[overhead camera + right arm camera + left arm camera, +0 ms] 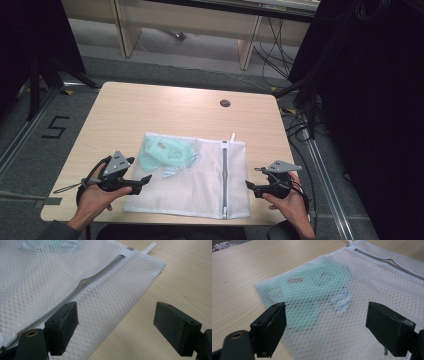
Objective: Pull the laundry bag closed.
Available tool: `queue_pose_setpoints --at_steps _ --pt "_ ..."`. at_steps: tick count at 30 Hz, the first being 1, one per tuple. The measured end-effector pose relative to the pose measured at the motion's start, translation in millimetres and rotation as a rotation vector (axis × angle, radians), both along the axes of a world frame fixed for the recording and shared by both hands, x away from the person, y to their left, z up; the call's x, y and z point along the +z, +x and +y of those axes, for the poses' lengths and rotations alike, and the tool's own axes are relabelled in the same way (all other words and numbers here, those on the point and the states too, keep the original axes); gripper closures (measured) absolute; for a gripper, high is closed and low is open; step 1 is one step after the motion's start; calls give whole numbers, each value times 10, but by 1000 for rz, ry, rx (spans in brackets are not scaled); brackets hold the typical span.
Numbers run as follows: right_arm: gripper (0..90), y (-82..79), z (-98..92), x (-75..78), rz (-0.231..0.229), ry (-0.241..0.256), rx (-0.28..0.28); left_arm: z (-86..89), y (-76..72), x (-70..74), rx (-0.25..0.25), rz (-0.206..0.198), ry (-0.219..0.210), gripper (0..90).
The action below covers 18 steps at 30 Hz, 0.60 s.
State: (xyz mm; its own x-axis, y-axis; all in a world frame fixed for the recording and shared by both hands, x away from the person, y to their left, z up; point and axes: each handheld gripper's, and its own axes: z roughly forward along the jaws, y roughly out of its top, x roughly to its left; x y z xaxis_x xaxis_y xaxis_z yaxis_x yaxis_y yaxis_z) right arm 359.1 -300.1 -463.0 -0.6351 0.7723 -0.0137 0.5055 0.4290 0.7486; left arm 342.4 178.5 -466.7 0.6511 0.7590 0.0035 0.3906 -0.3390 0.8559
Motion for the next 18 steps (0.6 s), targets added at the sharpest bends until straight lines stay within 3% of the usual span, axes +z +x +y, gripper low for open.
queue_pose_setpoints --at_steps 7,8,9,10,11,12,14,15,18 --pt "205 -9 10 7 27 -1 7 -13 -2 -2 -14 9 1 167" --pt "205 6 1 -2 4 -13 28 -17 -2 -4 -17 12 -1 170" --pt "208 -12 22 -2 36 4 15 -22 -6 -6 -11 16 0 170" --pt "212 -7 18 -3 28 -6 34 -18 -3 -2 -15 11 13 170" --pt "216 -25 30 5 55 -5 36 -26 -2 -4 -14 13 7 170" --pt "221 -1 20 -15 8 -20 62 -22 2 0 -22 11 19 170" --pt "224 -27 48 -12 55 -4 52 -29 4 -5 -26 10 12 171" --pt "225 -15 45 -24 34 -19 72 -33 0 -8 -24 12 10 173" --pt "252 -22 63 -9 34 -21 106 -36 -9 1 -20 10 12 181"
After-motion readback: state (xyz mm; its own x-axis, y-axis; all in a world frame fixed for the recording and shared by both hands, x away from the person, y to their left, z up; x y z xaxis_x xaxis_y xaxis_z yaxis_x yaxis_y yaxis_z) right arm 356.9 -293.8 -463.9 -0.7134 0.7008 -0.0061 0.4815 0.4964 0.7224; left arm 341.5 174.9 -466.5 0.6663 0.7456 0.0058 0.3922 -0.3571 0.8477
